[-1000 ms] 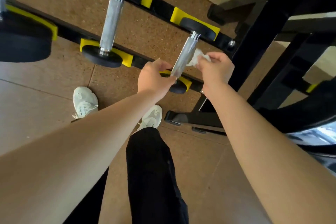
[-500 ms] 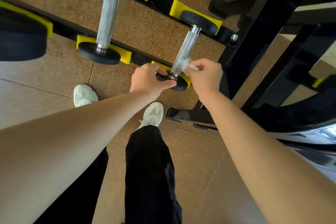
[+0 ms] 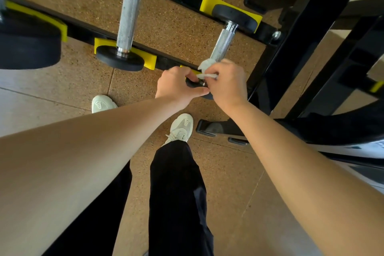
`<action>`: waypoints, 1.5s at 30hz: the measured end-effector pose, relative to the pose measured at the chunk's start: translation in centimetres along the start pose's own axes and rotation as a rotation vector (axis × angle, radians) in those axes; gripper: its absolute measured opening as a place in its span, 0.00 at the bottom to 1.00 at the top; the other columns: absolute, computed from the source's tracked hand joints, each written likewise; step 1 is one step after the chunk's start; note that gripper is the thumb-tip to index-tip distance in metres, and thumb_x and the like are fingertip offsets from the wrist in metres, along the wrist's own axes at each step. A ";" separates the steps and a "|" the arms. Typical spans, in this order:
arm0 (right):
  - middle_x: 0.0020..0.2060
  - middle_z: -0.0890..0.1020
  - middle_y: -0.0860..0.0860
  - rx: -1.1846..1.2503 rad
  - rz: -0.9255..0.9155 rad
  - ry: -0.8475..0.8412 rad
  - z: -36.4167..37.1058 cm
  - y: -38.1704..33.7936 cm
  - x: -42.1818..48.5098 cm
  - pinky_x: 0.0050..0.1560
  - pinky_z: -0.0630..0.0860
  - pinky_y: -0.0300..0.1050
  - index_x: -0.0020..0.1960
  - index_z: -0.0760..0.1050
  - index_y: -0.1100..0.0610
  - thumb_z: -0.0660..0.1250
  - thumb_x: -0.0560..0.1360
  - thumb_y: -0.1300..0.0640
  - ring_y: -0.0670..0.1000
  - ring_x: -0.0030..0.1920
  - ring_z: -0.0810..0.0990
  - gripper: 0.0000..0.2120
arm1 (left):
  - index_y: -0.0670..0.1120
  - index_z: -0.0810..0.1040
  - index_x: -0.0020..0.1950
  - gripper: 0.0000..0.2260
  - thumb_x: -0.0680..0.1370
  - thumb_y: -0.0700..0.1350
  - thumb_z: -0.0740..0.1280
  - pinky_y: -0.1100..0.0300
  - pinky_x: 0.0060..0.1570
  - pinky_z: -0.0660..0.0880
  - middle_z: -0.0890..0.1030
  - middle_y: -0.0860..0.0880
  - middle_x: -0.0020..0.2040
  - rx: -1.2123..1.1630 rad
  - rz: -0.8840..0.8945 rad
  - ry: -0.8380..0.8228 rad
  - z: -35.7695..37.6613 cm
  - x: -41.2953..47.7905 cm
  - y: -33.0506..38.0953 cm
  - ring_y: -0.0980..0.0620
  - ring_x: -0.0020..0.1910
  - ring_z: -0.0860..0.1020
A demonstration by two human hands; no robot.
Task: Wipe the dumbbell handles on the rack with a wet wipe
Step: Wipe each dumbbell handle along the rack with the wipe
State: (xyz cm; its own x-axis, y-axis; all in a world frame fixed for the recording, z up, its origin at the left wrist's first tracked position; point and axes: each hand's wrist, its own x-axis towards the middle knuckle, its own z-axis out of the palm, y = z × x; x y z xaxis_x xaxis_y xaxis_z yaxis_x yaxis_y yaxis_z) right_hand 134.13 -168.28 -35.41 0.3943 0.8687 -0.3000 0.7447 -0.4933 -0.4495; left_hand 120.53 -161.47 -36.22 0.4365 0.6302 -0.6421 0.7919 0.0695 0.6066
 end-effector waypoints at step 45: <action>0.39 0.83 0.56 1.449 0.774 -0.044 -3.6 0.3 -1.7 0.36 0.78 0.41 0.47 0.75 0.60 0.60 0.78 0.72 0.50 0.35 0.82 0.10 | 0.60 0.77 0.62 0.27 0.72 0.33 0.63 0.54 0.58 0.71 0.75 0.60 0.60 -0.052 0.166 -0.262 -3.9 1.3 2.5 0.54 0.61 0.72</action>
State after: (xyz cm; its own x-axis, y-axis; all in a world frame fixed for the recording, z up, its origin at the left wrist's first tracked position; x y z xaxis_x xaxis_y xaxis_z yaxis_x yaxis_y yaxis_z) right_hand 135.57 -169.71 -32.03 0.3769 0.4203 -0.8254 -0.7150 -0.4345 -0.5478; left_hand 121.47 -157.44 -33.71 0.6587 0.4159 -0.6271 0.6805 0.0264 0.7323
